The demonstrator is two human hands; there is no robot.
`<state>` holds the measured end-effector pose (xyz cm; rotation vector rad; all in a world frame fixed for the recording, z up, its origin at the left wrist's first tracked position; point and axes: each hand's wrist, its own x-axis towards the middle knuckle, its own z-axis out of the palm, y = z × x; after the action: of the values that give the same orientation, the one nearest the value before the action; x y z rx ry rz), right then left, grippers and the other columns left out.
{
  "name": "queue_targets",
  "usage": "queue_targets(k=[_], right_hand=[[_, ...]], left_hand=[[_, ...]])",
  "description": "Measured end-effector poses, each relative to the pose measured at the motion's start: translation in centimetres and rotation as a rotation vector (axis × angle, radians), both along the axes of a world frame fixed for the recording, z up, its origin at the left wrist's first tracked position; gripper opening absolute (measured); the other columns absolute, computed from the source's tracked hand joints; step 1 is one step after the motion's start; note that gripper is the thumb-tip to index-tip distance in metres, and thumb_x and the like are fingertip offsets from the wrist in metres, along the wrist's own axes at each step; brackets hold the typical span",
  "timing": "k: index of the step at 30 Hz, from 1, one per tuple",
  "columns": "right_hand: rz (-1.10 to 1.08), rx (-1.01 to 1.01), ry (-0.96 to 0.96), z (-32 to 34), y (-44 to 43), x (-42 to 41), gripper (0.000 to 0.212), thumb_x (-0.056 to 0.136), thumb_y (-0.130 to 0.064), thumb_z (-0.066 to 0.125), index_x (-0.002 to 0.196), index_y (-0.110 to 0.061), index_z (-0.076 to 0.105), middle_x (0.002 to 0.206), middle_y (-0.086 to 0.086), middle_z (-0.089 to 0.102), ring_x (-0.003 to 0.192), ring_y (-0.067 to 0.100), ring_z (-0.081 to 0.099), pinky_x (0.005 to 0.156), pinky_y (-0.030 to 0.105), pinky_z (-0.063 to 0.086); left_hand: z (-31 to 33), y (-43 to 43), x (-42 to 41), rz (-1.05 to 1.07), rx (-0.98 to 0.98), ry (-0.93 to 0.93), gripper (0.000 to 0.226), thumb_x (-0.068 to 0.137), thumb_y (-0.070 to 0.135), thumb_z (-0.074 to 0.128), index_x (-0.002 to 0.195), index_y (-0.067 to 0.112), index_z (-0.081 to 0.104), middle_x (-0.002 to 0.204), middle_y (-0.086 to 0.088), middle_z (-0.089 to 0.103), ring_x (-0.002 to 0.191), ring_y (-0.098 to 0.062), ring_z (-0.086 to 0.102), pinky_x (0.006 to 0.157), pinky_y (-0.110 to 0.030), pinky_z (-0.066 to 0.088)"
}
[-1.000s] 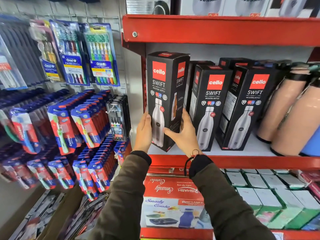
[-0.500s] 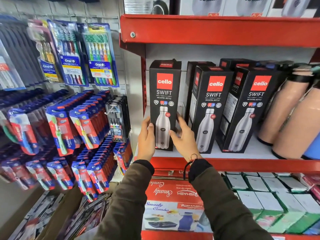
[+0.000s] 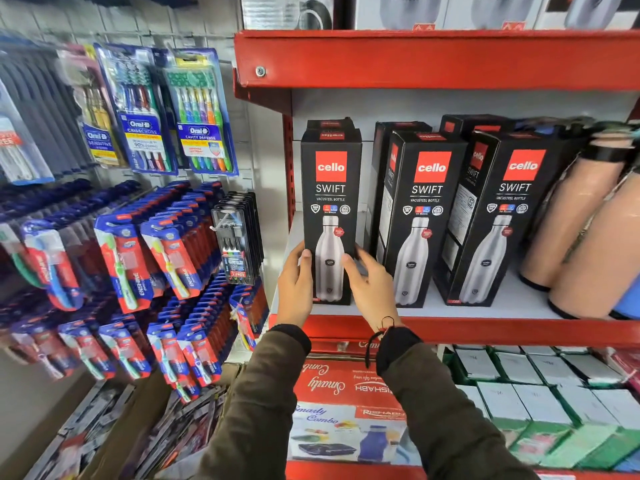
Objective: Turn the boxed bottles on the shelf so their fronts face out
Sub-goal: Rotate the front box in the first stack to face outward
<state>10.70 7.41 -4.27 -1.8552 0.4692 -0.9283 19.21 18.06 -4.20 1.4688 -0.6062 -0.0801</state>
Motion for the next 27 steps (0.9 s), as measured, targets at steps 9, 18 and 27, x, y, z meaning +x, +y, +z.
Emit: queue_targets(k=[9, 18, 27], right_hand=[[-0.012, 0.036, 0.018, 0.1, 0.7, -1.5, 0.043, 0.102, -0.039, 0.051, 0.140, -0.019, 0.056, 0.127, -0.015, 0.061, 0.095, -0.038, 0.044, 0.083, -0.010, 0.030], [-0.021, 0.107, -0.032, 0.2, 2.0, -3.7, 0.047, 0.095, -0.049, 0.055, 0.134, -0.024, 0.062, 0.120, -0.018, 0.066, 0.124, 0.003, 0.058, 0.111, 0.035, 0.044], [-0.004, 0.105, -0.006, 0.6, 2.2, -4.1, 0.046, 0.096, -0.048, 0.054, 0.135, -0.024, 0.060, 0.117, -0.022, 0.062, 0.123, 0.002, 0.057, 0.109, 0.027, 0.042]], left_hand=[[0.1, 1.6, -1.3, 0.000, -0.012, 0.042, 0.038, 0.108, 0.029, 0.046, 0.141, 0.016, 0.058, 0.140, 0.001, 0.064, 0.131, -0.012, 0.057, 0.115, -0.033, 0.046], [-0.4, 3.2, -2.9, 0.045, -0.027, 0.065, 0.033, 0.105, 0.035, 0.053, 0.132, 0.021, 0.065, 0.131, 0.002, 0.070, 0.125, -0.018, 0.065, 0.109, -0.054, 0.051], [-0.3, 3.1, -3.6, 0.092, 0.025, 0.034, 0.033, 0.104, 0.043, 0.050, 0.130, 0.028, 0.064, 0.126, 0.006, 0.071, 0.117, -0.011, 0.067, 0.103, -0.045, 0.054]])
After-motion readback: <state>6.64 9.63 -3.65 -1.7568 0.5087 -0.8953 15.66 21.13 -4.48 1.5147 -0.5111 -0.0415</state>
